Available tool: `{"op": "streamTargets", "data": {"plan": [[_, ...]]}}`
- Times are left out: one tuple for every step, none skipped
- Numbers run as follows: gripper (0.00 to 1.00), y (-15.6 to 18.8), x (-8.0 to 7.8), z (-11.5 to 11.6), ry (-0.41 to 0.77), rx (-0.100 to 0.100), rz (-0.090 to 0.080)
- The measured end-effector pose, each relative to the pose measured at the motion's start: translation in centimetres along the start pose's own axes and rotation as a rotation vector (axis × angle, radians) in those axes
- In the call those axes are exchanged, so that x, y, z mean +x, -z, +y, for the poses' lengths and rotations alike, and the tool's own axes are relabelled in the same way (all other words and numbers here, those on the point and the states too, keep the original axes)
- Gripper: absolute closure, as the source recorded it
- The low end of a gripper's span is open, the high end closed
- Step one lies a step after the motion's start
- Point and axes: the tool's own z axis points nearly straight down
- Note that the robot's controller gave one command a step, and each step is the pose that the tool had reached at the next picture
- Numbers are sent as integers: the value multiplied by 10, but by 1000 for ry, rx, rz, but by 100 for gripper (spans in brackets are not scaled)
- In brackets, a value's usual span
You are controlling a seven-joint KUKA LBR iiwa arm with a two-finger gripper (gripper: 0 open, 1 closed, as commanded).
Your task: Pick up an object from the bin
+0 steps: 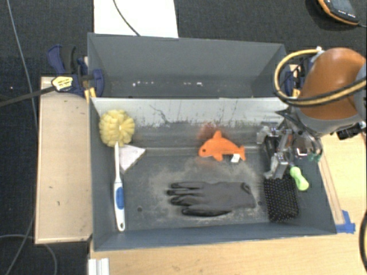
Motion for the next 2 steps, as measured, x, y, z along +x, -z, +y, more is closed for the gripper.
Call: {"op": "streamTargets", "data": {"plan": [[0,5,-2,0,4,1,-8],[0,-70,28,50,178,1,-7]]}}
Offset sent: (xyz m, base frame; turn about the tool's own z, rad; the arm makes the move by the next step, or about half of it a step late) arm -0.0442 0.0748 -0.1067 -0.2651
